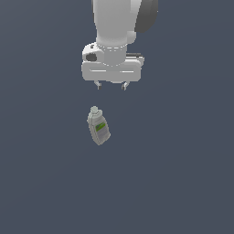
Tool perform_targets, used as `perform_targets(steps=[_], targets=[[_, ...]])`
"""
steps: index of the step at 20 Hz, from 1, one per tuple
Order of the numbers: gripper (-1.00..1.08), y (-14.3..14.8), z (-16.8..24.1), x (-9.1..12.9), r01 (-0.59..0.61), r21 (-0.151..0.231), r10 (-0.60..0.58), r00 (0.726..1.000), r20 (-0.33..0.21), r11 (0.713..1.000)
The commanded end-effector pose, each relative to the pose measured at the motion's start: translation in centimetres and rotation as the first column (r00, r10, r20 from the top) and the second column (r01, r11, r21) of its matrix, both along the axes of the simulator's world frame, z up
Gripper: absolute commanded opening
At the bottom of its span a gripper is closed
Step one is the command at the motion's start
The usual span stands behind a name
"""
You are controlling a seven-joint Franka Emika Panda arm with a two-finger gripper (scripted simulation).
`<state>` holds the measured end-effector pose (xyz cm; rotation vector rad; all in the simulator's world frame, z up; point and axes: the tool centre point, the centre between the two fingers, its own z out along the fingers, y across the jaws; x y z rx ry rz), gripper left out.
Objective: Pick up the object and move it to a goal position.
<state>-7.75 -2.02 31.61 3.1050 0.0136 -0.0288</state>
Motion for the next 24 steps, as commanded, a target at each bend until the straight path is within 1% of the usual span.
perform_targets(steps=[1,8,11,13,17,24], targets=[[1.00,-0.2,-0.1,0.2,0.022,0.001,-0.022,1.000,0.001,1.000],[1.00,-1.2,-0.6,1.0,0.142,0.008,-0.142,0.990,0.006,0.990],[1.00,-1.8,-0.9,1.5,0.216,0.012,-0.217,0.976,0.009,0.976],[1.00,-2.3,-1.1,1.9,0.273,0.015,-0.273,0.962,0.011,0.962],[1.00,-3.4,-1.7,2.8,0.395,0.021,-0.395,0.919,0.013,0.919],[1.00,-5.4,-2.7,4.1,0.577,0.030,-0.578,0.816,0.017,0.816]])
